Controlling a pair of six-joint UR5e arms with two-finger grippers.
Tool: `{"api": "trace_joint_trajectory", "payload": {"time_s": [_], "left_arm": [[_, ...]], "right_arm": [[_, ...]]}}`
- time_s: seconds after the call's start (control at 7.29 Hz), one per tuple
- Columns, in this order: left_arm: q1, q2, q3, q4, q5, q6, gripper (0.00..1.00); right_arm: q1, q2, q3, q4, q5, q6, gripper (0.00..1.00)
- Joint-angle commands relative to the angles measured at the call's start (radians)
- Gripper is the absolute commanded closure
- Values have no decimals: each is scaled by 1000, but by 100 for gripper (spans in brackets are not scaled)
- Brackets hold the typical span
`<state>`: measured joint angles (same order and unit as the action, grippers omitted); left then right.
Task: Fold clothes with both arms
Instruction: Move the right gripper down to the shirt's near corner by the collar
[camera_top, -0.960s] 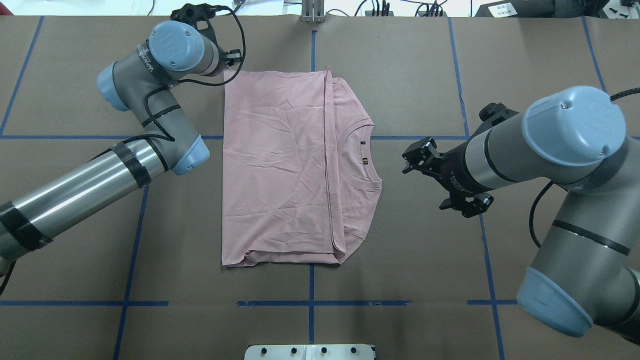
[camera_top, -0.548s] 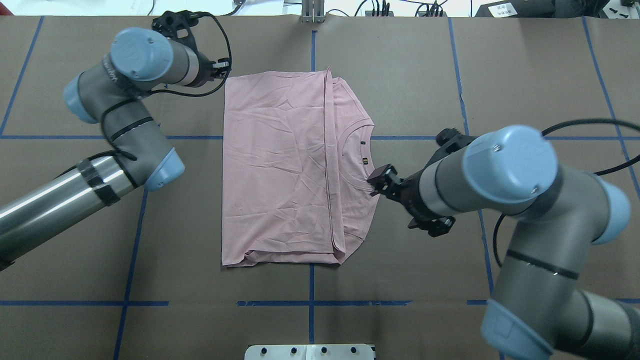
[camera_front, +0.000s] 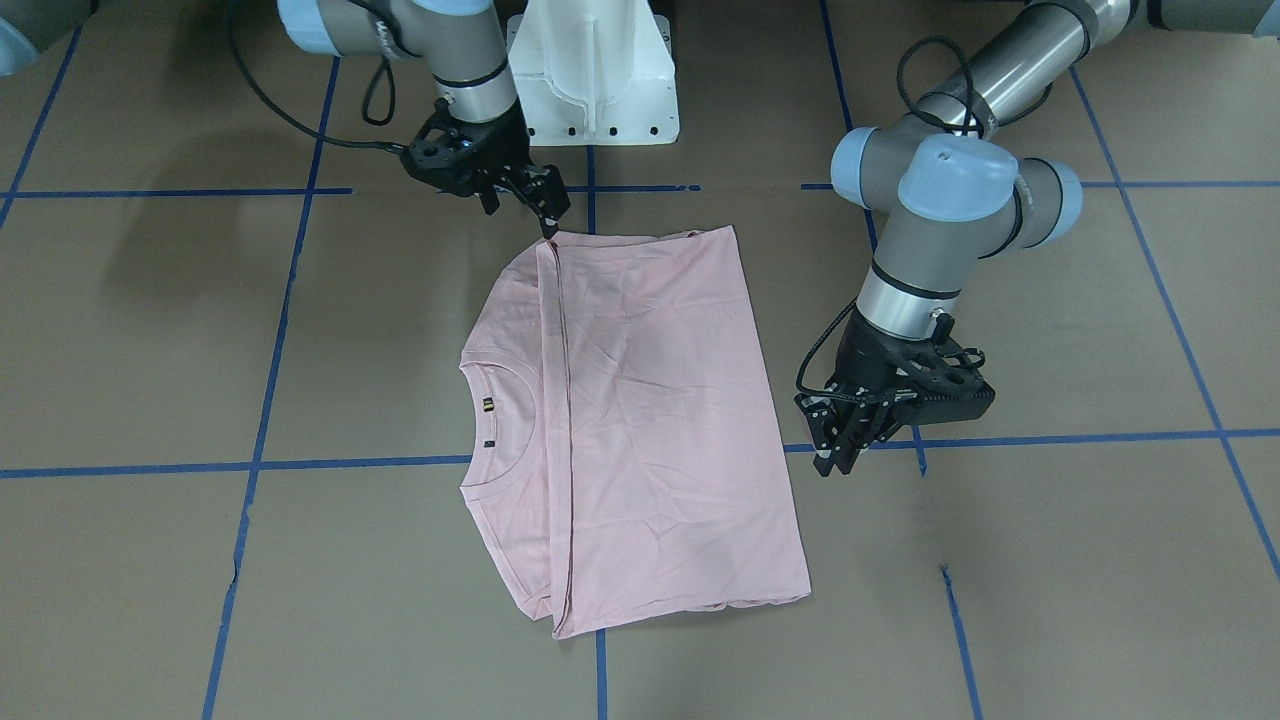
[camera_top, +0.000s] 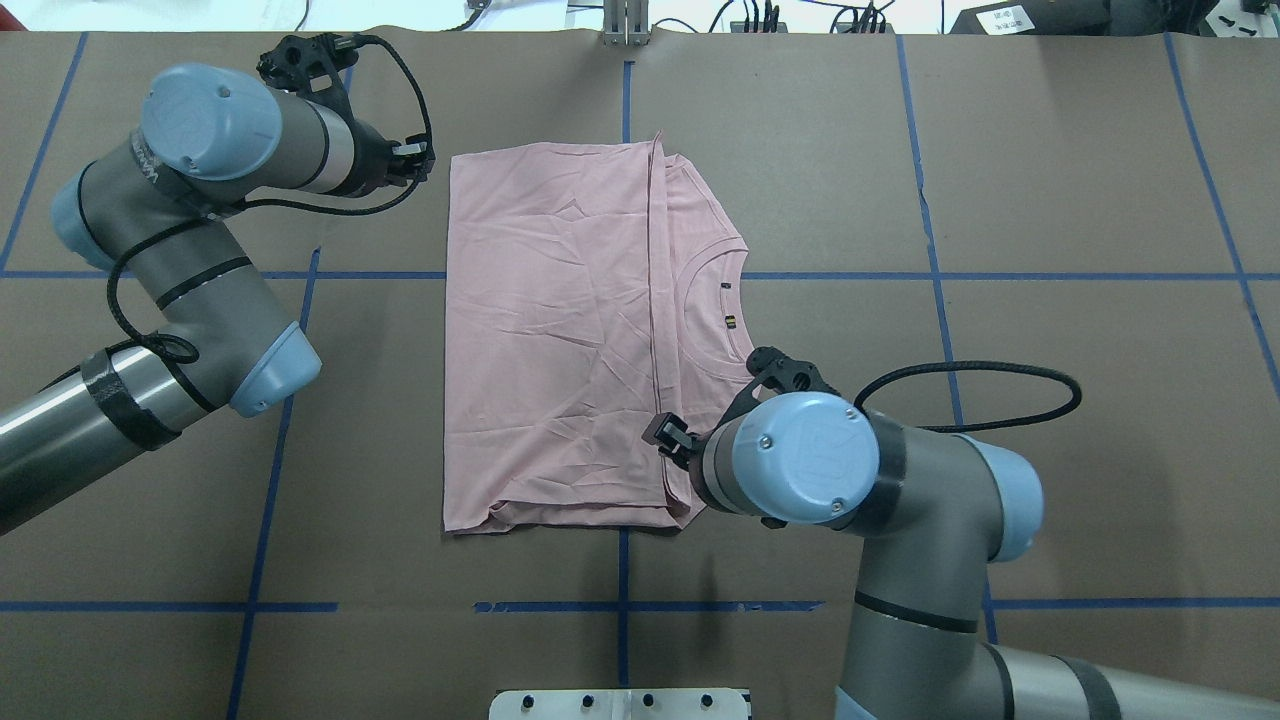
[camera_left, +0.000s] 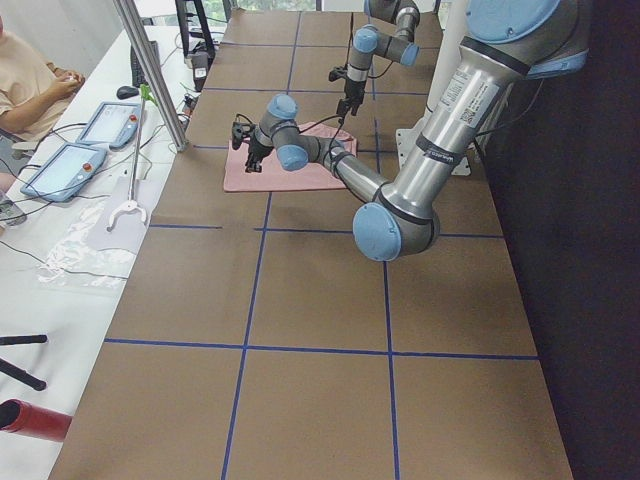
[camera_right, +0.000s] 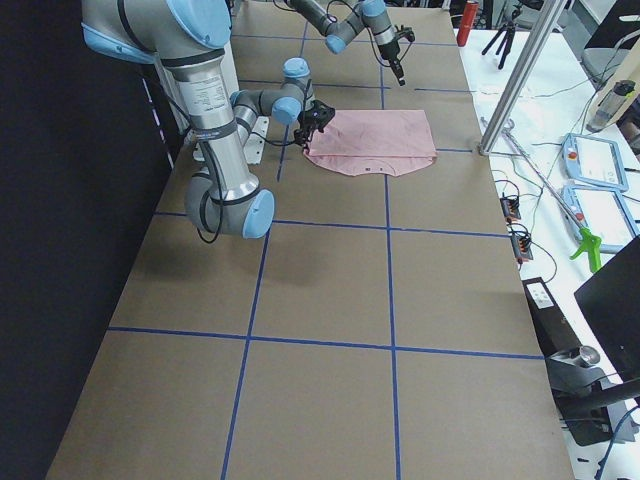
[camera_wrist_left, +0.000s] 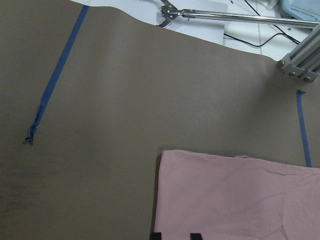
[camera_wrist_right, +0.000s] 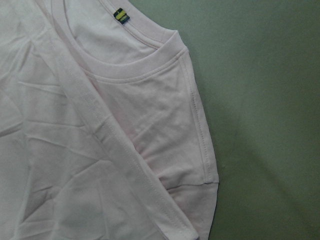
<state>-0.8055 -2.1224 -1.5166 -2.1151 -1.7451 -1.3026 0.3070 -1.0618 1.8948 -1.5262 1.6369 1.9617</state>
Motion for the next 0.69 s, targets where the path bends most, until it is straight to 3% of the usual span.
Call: {"api": "trace_joint_trajectory", "payload": {"time_s": [0.0,0.55], "left_arm": [[5,-1,-4,4,1,-23,68],[6,-5,-4,4,1,-47,68]], "right_arm": [[-17,9,-54,1,-17,-3,15],[-38,10,-129,89,-19,32,30]]}}
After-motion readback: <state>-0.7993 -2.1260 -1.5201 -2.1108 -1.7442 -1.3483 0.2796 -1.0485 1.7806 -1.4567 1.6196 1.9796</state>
